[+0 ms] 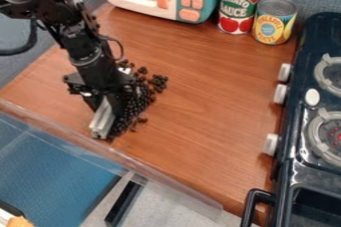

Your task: Sweep into pile

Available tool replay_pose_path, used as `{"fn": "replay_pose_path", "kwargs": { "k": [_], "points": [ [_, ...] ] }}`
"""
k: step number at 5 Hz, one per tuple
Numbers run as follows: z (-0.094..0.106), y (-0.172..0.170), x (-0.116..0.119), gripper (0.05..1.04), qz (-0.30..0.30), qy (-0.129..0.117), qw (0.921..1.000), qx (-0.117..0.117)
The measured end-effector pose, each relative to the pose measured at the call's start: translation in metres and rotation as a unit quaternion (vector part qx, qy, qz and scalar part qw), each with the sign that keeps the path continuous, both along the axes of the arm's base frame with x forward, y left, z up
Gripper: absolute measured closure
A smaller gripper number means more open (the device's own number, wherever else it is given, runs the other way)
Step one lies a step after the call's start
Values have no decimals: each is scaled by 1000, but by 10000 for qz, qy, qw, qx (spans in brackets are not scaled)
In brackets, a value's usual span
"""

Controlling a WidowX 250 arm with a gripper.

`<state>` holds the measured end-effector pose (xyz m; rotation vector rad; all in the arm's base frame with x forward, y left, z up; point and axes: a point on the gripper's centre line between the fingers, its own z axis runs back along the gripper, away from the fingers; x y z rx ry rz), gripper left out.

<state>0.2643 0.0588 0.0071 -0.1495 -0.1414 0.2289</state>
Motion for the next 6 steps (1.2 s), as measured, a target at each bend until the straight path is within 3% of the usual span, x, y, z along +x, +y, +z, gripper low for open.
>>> {"fn": "replay_pose_path", "kwargs": {
  "k": [2,5,6],
  "points": [
    [3,-16,3,701,-3,134,9998,-173],
    [54,20,21,701,319,-331,9981,-400],
    [68,49,40,700,175,-555,9983,23]
  ]
}}
